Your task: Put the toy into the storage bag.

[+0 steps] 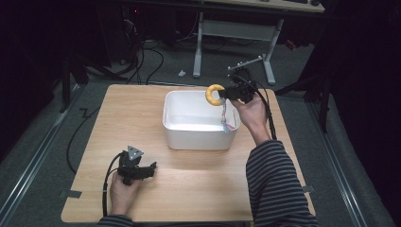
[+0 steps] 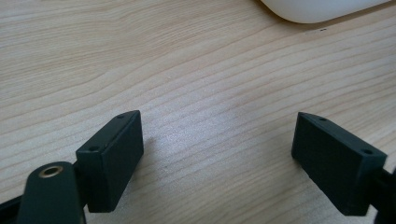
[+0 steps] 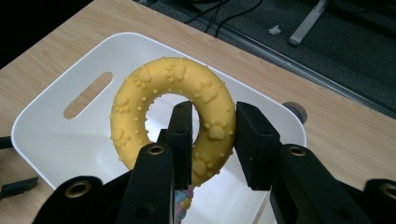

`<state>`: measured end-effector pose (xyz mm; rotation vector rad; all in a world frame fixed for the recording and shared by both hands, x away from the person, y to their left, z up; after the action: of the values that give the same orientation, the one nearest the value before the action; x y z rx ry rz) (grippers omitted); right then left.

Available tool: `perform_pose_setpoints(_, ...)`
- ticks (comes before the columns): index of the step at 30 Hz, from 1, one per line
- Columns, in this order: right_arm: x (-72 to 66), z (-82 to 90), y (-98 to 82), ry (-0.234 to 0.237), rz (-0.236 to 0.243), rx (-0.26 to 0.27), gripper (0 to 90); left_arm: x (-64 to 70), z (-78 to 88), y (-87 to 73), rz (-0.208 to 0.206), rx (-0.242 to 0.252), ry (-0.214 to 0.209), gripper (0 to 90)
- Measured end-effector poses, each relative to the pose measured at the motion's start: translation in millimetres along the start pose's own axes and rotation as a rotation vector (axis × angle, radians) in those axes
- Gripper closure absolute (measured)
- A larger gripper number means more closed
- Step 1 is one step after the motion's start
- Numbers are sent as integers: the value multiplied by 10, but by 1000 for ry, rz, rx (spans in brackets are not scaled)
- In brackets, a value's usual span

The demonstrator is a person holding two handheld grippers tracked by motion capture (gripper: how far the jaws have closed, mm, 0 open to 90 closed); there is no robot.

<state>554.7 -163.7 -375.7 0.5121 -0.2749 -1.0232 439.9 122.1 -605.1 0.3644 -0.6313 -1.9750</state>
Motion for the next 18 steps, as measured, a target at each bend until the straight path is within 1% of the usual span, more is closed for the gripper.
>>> perform_pose_setpoints(2,6,-50,10,-3,-7,-7,690,0,0,0,0,0,0,170)
perform_pose_setpoints(3,12,-108,18,-6,-12,-13,690,-1,0,-1,-1,-1,0,170)
perform_pose_setpoints(5,14,-120,19,-6,-12,-14,690,-2,0,-1,-1,-1,1,170)
perform_pose_setpoints(7,11,-169,23,-11,-15,-20,690,-2,0,-1,-1,-1,1,170)
perform_pose_setpoints(11,-5,-230,23,-18,-7,-26,690,-3,1,-1,-2,-1,1,170)
perform_pose_setpoints(18,-23,-385,-14,-7,-11,-47,690,-4,1,-2,-2,-2,1,171)
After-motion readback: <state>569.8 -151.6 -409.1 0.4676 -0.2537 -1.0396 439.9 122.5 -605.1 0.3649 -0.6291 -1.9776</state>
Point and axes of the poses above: each handheld gripper's, and its own axes: z roughly backward along the jaws, y roughly out of its top, x roughly to its right, the point moved 10 cm from there along -z, roughly forward along the jaws, and after that the axes turned 12 degrees about -x, right-handed, at the moved point
